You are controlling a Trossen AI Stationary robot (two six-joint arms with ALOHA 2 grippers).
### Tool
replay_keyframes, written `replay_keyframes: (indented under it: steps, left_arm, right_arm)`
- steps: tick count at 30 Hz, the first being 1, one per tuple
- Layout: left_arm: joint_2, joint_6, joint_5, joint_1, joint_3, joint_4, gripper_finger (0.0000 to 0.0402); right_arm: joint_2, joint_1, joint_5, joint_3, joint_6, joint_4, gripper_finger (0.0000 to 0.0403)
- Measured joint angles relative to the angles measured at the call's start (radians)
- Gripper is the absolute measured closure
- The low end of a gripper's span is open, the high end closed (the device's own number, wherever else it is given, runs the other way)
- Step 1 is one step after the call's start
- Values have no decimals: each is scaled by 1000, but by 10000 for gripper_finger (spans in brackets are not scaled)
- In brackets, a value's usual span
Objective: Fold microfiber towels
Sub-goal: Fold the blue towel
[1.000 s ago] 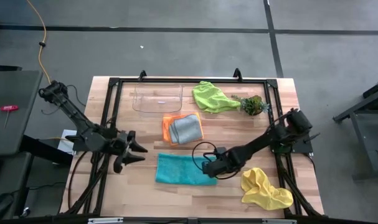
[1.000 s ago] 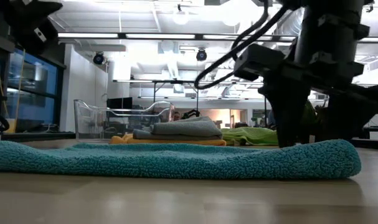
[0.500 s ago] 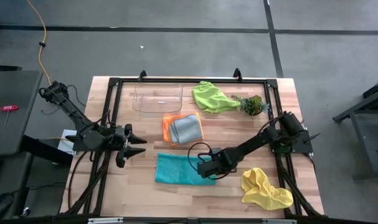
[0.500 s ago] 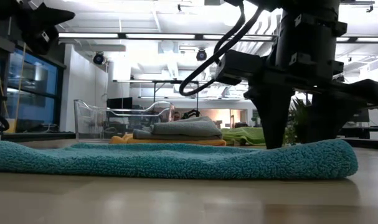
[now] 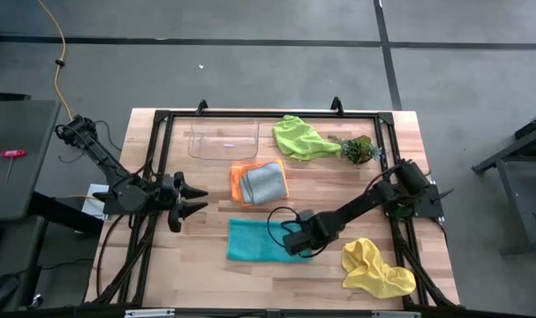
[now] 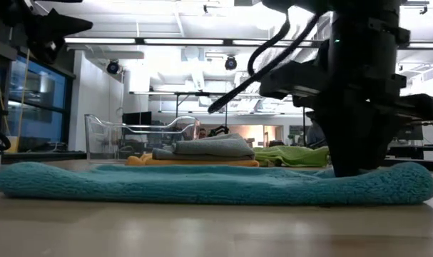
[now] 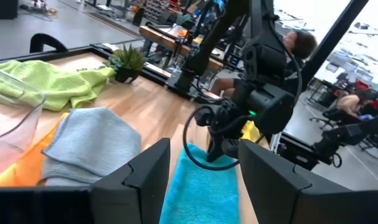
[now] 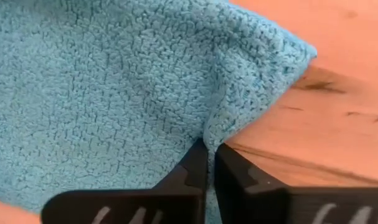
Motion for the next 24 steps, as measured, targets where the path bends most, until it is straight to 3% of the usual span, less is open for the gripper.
replay_keyframes:
  steps: [6,15,20,24]
  left_arm:
    - [0,-37,-2,0,0,0,220]
    - [0,-40,-24,2,0,5,220]
    - [0,-64,-62,2,0,11,220]
    - [0,-66,-81,2,0,23,220]
  right_arm:
    - [-125,42,86,-162,78,-59,401]
    - [-489,126,13,-448,243,-223,403]
    - [-660,131,79,-495,241,-239,403]
    - [-707,129,194,-463,241,-233,403]
